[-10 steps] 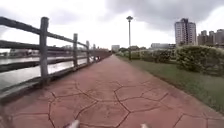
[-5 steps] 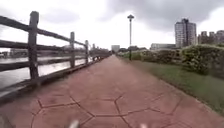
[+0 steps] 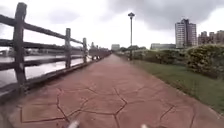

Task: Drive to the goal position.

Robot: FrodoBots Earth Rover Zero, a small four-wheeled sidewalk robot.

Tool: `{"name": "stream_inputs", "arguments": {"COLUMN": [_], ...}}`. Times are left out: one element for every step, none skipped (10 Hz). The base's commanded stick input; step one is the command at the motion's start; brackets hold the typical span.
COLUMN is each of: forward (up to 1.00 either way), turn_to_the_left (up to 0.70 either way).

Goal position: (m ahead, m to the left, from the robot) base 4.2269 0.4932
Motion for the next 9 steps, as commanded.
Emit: {"name": "stream_inputs", "arguments": {"forward": [0.7,0.7,0.7,0.7,0.7,0.7,0.7,0.7,0.7], "turn_to_the_left": [0.0,0.0,0.0,0.0,0.0,0.0,0.0,0.0,0.0]}}
